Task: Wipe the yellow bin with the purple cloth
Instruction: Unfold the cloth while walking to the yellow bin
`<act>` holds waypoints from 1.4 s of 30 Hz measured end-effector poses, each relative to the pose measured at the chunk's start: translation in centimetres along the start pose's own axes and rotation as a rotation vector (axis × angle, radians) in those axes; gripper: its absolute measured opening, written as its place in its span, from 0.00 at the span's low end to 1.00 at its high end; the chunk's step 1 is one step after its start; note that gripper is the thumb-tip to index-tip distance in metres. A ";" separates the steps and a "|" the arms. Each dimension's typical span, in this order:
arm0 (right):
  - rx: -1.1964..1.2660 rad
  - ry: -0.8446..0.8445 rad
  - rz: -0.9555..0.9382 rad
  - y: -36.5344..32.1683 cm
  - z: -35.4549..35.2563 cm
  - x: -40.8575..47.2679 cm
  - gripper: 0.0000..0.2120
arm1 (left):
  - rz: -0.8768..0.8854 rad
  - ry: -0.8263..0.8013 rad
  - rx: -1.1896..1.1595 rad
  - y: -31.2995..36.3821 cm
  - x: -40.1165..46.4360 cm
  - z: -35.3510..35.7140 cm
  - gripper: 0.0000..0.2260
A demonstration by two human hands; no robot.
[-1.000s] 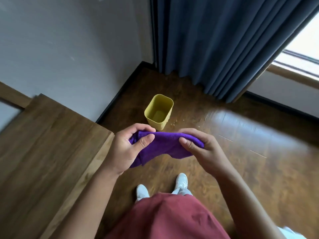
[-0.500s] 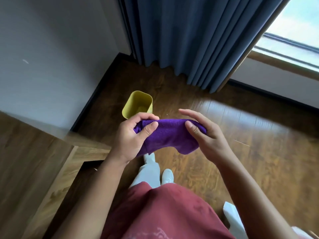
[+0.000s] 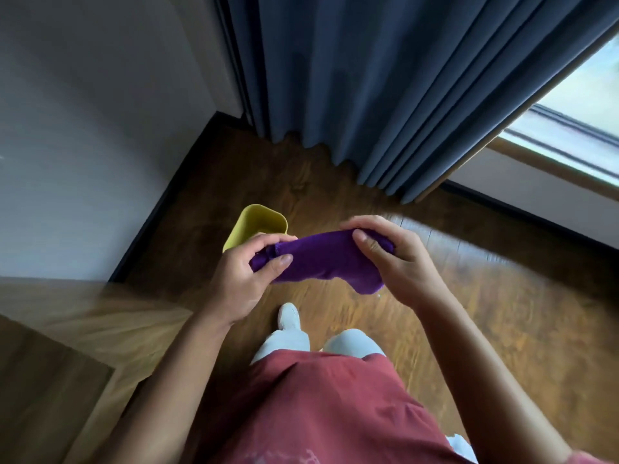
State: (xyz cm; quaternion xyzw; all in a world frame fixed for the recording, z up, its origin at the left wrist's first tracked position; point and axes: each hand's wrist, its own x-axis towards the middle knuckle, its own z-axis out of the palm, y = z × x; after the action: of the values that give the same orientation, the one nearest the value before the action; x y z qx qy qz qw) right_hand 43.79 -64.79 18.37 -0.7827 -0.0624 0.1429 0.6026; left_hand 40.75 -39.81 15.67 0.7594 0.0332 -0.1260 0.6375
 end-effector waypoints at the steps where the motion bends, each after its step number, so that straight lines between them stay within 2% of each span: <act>1: -0.003 -0.021 -0.010 -0.2 -0.2 1.3 0.13 | 0.005 0.019 0.017 0.2 1.0 -0.3 0.11; 10: -0.073 -0.371 -0.020 1.7 -2.3 12.7 0.11 | -0.122 0.266 -0.001 -1.1 7.1 -1.2 0.09; 19: -0.136 -0.779 -0.030 7.1 -3.4 23.0 0.16 | -0.184 0.554 0.070 -2.9 11.9 2.1 0.08; 22: -0.113 -0.759 -0.045 10.2 -3.1 25.2 0.13 | -0.246 0.575 0.077 -5.4 13.4 3.4 0.09; 26: -0.106 -0.662 -0.031 17.8 -0.6 26.2 0.09 | -0.281 0.598 0.055 -12.4 14.4 4.6 0.08; 34: -0.134 -0.568 -0.002 34.8 4.9 26.1 0.08 | -0.264 0.628 0.076 -31.9 17.4 7.9 0.08; 38: -0.131 -0.637 -0.014 40.8 6.1 26.6 0.16 | -0.220 0.587 0.059 -38.7 19.4 8.9 0.07; 42: -0.009 -0.672 0.068 46.2 6.5 28.6 0.12 | -0.137 0.576 0.132 -44.2 21.5 9.7 0.08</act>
State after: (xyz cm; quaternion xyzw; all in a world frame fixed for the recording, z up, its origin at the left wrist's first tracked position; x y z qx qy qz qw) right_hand 65.60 -63.31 -31.81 -0.6961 -0.2322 0.4126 0.5397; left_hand 50.75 -43.46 -33.30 0.7995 0.2556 0.0500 0.5413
